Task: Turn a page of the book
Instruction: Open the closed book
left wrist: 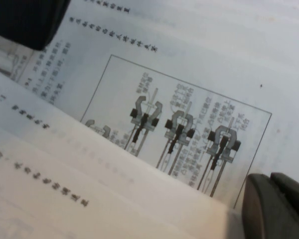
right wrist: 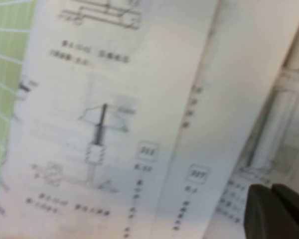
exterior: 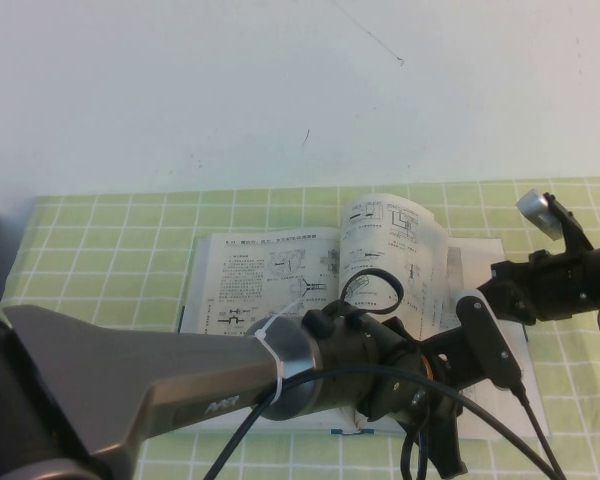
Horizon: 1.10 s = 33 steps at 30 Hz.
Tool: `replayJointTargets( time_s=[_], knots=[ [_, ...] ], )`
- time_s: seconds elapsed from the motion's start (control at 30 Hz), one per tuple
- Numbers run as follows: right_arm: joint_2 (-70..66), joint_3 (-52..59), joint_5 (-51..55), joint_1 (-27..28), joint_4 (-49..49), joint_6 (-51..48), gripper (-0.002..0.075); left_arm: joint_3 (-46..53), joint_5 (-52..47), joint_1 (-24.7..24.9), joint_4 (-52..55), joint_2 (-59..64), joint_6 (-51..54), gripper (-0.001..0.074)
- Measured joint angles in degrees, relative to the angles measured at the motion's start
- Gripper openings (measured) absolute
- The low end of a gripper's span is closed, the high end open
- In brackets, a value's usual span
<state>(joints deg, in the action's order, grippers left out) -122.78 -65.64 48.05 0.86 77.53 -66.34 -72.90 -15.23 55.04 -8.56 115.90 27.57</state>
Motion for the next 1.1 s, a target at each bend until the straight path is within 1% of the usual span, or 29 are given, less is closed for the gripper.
replayJointTargets(
  time_s=[0.2, 0.43, 0.63, 0.77, 0.87, 1.1],
  knots=[
    [0.0, 0.0, -3.7, 0.0, -1.6, 0.5, -0.0002, -0.1, 0.0, 0.0, 0.0, 0.0, 0.0, -0.0004],
    [0.0, -0.1, -4.1, 0.0, -3.5, 2.8, -0.0002, -0.1, -0.1, 0.0, 0.0, 0.0, -0.7, -0.0004],
    [0.0, -0.1, -4.1, 0.0, -3.7, 3.4, -0.0002, -0.1, -0.1, 0.0, 1.1, 0.0, -3.7, -0.0004],
    [0.1, -0.2, -4.1, 0.0, -4.9, 4.6, -0.0002, -0.1, -0.1, 0.1, 4.2, -0.4, -9.0, -0.0004],
    [0.1, -0.5, -4.1, 0.0, -5.7, 5.3, -0.0002, -0.1, -1.0, 0.1, 9.1, -0.9, -15.6, -0.0004],
    [0.1, -0.6, -4.1, 0.0, -6.0, 5.8, -0.0002, -0.1, -5.3, -1.4, 24.7, -1.5, -34.6, -0.0004]
  ],
)
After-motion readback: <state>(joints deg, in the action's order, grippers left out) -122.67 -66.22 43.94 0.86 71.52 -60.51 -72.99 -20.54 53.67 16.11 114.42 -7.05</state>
